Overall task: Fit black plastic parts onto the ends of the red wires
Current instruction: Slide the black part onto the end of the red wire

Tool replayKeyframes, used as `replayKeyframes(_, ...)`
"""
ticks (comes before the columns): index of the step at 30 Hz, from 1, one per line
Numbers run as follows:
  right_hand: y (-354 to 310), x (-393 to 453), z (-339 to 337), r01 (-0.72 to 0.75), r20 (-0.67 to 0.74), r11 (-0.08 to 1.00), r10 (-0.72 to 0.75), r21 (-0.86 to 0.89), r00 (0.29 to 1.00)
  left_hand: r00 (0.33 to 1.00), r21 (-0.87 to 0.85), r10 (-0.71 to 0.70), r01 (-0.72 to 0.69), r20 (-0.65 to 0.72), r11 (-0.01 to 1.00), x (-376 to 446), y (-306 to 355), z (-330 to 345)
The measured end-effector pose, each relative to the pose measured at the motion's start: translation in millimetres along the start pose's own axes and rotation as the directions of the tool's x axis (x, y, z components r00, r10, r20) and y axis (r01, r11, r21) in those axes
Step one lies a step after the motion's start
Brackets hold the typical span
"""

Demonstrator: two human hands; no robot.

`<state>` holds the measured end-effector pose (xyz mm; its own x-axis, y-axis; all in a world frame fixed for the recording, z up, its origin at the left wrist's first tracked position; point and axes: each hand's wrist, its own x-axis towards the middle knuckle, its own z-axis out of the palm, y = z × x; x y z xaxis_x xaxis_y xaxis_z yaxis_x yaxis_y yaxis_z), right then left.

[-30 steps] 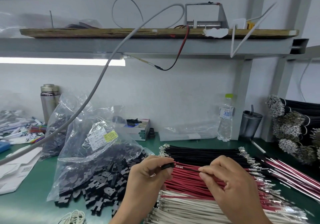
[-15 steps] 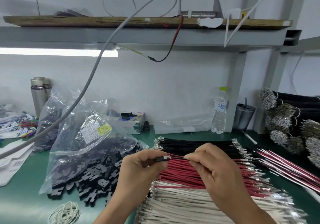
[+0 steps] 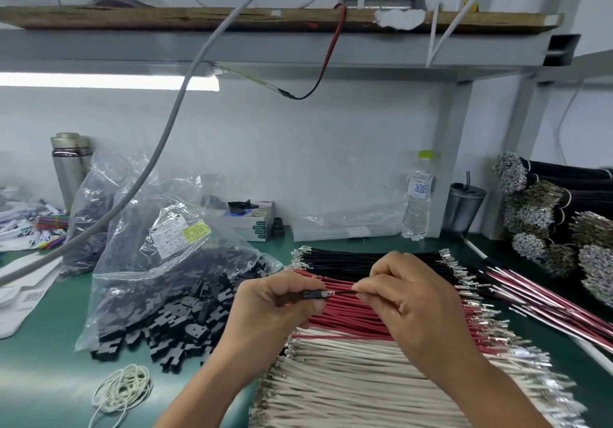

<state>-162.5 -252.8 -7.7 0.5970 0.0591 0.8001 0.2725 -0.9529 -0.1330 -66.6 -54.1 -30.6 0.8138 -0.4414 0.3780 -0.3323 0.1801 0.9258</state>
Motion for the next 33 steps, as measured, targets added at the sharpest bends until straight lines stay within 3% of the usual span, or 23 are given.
replayKeyframes(5,-1,-1,-1,0.013,0.042,0.999,-0.014,0.038,0.999,1.000,0.029,-0.012,0.012,-0.001,1.000,-1,4,-2)
replayKeyframes(14,2,3,-5,0.039,-0.027,0.999,-0.040,-0.019,0.999,0.991,-0.101,-0.108,0.115,0.077,0.988,-5,7,0)
replayKeyframes(24,5,4,-8,0.064,0.053,0.998,-0.065,0.021,0.996,0.990,-0.062,-0.108,0.114,0.095,0.992,-4,6,-1)
replayKeyframes(29,4,3,-3,-0.107,0.092,0.951,0.084,0.290,0.992,0.985,-0.081,-0.121,0.132,0.124,0.988,-4,6,-4)
replayKeyframes(33,-3,0,4,-0.056,0.099,0.990,0.043,0.133,0.994,0.993,0.046,-0.088,0.085,0.080,0.995,-4,2,0)
